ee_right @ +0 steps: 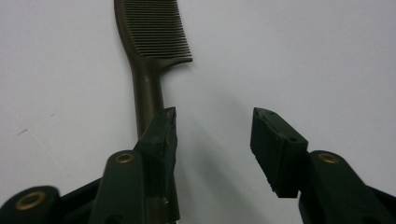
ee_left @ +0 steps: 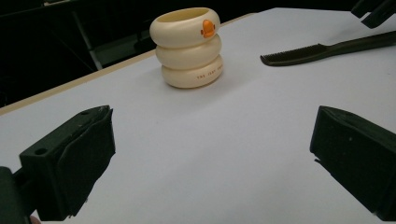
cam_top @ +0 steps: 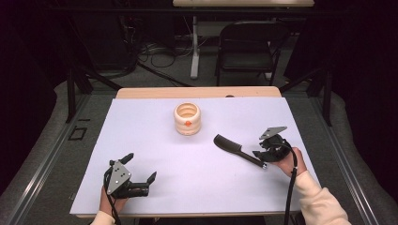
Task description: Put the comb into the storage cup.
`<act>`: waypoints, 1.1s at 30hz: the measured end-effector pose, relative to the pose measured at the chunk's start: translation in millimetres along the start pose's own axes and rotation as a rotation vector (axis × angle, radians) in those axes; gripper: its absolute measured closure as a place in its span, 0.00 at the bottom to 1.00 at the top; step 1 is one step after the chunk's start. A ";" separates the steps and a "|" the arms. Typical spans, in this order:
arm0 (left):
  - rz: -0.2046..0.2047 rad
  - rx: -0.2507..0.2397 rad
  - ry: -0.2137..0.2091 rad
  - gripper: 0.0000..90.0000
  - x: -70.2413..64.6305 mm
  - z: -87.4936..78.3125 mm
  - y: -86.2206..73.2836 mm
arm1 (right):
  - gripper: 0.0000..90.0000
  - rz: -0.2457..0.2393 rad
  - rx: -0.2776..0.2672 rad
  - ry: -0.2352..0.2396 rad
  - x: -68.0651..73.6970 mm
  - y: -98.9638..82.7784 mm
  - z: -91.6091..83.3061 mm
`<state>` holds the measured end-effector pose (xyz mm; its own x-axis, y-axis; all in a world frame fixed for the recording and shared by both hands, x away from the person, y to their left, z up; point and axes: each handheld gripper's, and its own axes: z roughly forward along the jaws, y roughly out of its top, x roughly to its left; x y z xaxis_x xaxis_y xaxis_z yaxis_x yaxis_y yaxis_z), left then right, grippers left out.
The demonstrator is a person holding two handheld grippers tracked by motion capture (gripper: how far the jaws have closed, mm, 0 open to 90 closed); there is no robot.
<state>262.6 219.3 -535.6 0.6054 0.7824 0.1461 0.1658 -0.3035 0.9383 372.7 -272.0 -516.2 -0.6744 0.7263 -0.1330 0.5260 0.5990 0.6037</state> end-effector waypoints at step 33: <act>0.004 0.002 0.001 0.00 -0.8 -0.8 0.1 | 0.00 -0.081 -0.011 0.097 21.9 17.5 -7.7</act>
<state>261.6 219.1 -535.4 0.6056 0.7815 0.1501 0.1649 -0.3078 0.9371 363.2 -248.2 -502.4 -0.7618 0.6392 -0.1058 0.4622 0.6506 0.6025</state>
